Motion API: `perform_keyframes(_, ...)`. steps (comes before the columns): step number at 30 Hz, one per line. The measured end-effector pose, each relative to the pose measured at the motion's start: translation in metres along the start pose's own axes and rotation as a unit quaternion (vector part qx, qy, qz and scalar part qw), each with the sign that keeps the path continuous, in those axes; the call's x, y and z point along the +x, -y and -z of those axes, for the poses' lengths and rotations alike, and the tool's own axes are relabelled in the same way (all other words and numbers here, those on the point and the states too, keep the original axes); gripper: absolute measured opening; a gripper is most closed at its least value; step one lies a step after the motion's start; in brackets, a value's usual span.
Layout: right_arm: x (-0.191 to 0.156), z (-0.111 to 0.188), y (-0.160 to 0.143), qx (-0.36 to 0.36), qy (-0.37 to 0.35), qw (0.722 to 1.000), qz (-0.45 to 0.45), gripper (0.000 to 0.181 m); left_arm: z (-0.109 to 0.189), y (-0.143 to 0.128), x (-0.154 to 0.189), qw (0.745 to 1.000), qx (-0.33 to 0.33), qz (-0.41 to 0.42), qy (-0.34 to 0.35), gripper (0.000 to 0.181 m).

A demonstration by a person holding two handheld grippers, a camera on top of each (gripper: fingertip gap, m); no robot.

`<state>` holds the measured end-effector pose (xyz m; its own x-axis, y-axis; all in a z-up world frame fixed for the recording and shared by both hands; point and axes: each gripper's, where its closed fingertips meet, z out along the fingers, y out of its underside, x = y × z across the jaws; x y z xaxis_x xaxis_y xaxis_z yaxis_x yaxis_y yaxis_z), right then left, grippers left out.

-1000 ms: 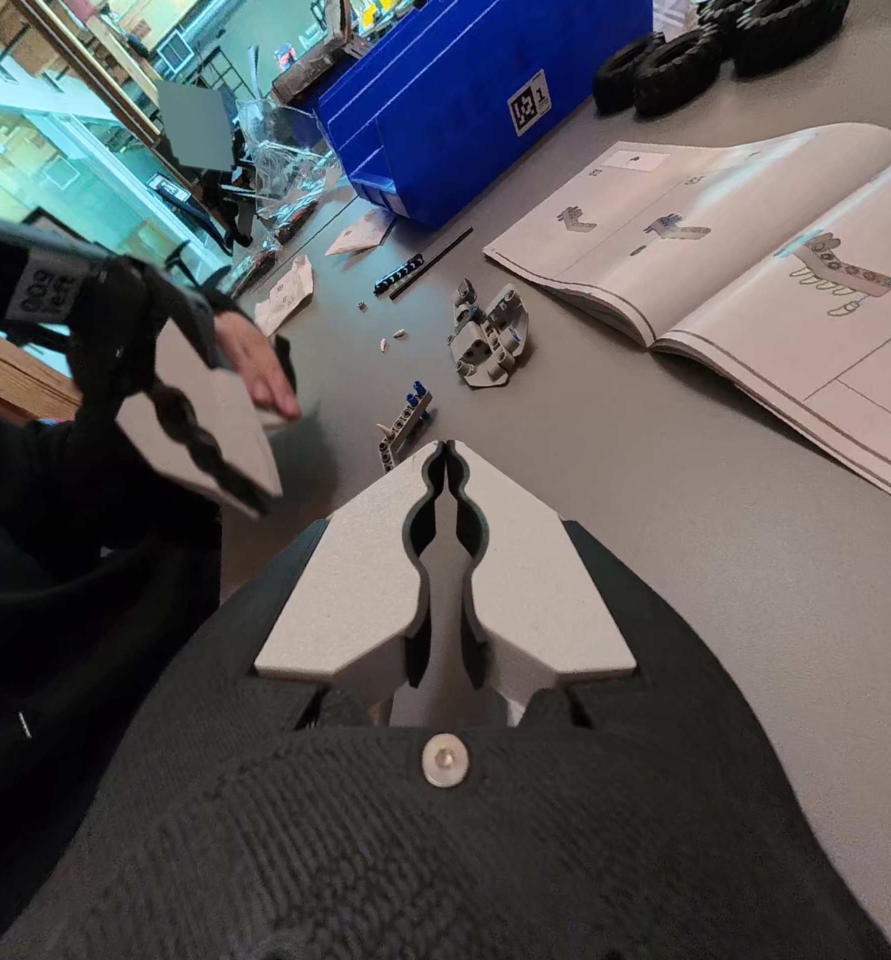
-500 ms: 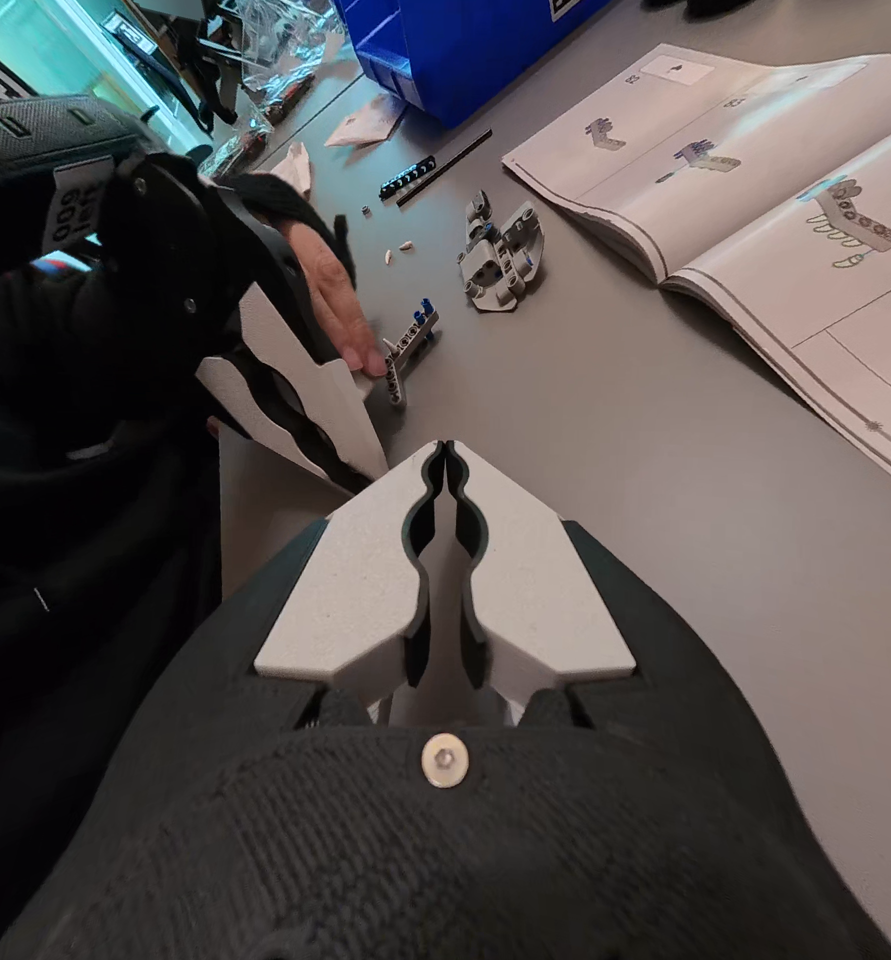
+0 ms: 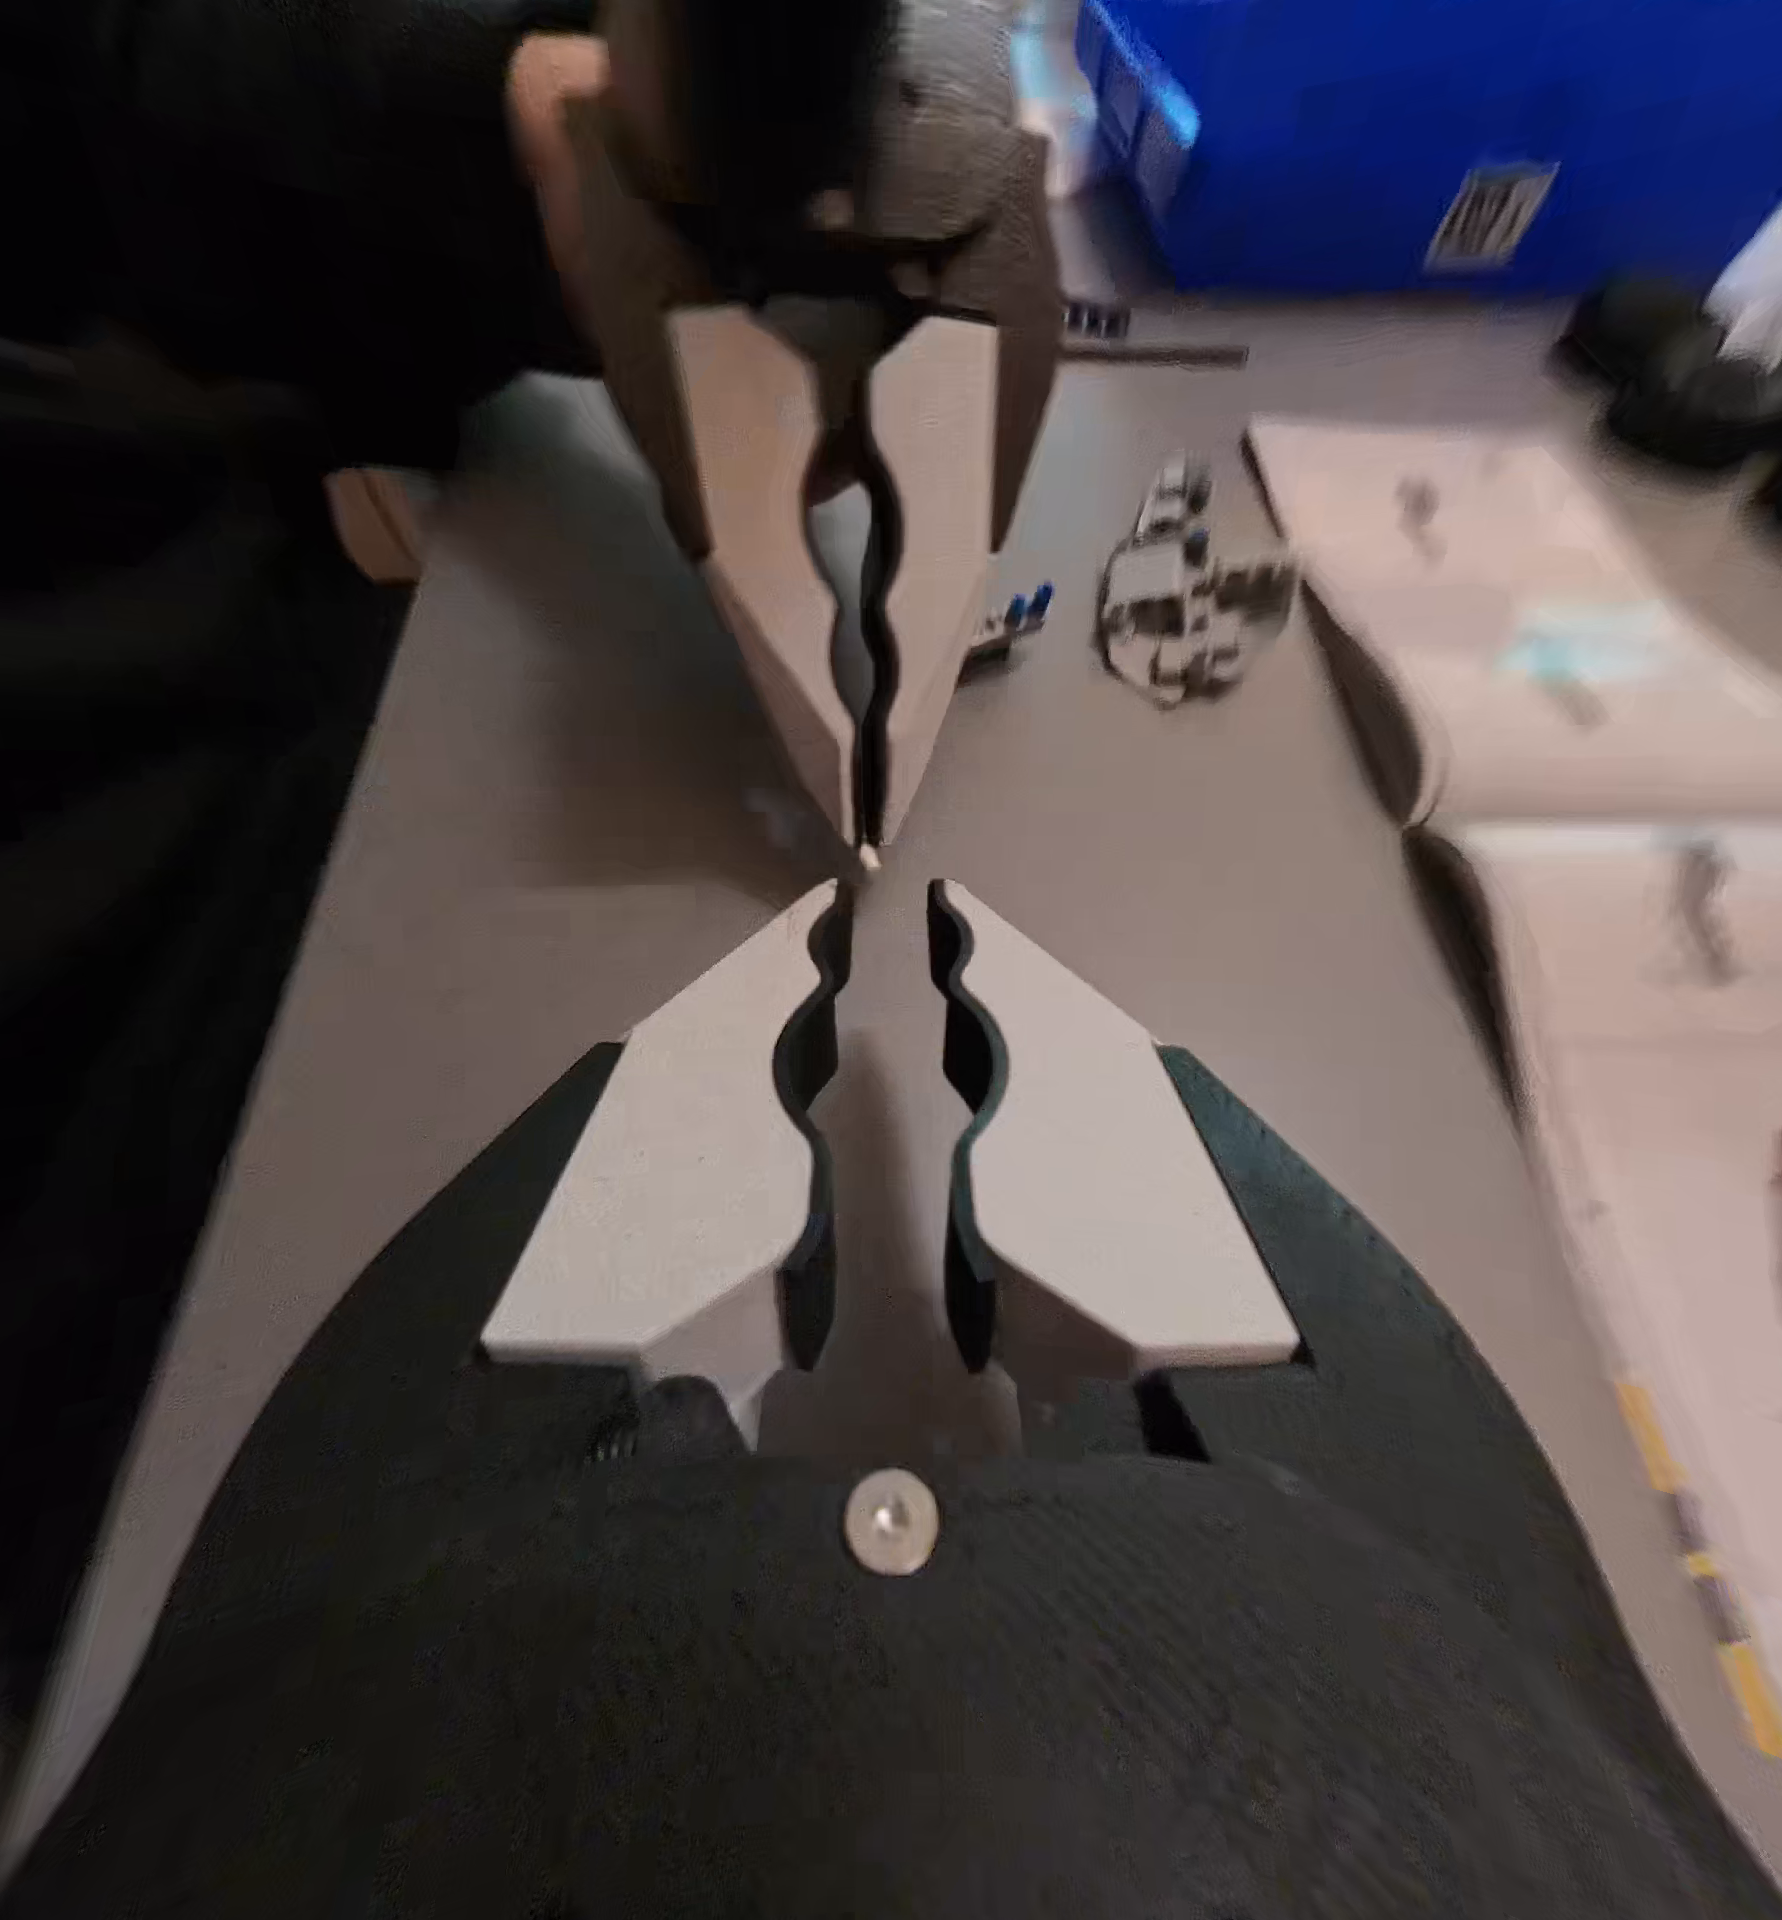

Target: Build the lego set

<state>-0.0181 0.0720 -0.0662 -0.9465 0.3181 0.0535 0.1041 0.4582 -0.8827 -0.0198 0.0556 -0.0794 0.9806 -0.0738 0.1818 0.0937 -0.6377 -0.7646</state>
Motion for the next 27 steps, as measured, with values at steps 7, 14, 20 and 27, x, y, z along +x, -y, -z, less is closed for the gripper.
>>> perform_keyframes(7, 0.005, -0.018, 0.033, 0.017, -0.118, 0.966, 0.228, 0.031, 0.04, 0.016, 0.003, 0.97, 0.101, 0.192, -0.11, 0.0)
perform_keyframes(14, 0.003, -0.039, 0.045, 0.004, -0.158, 0.943, 0.293, 0.014, 0.044, 0.008, -0.003, 0.958, 0.112, 0.238, -0.118, 0.0)
perform_keyframes(20, 0.011, -0.053, 0.043, -0.008, -0.202, 0.923, 0.327, 0.007, 0.045, 0.005, -0.013, 0.957, 0.117, 0.247, -0.1, 0.0)
perform_keyframes(27, 0.026, -0.038, 0.032, -0.086, -0.265, 0.916, 0.287, 0.006, 0.052, 0.002, -0.026, 0.976, 0.107, 0.189, -0.031, 0.0)
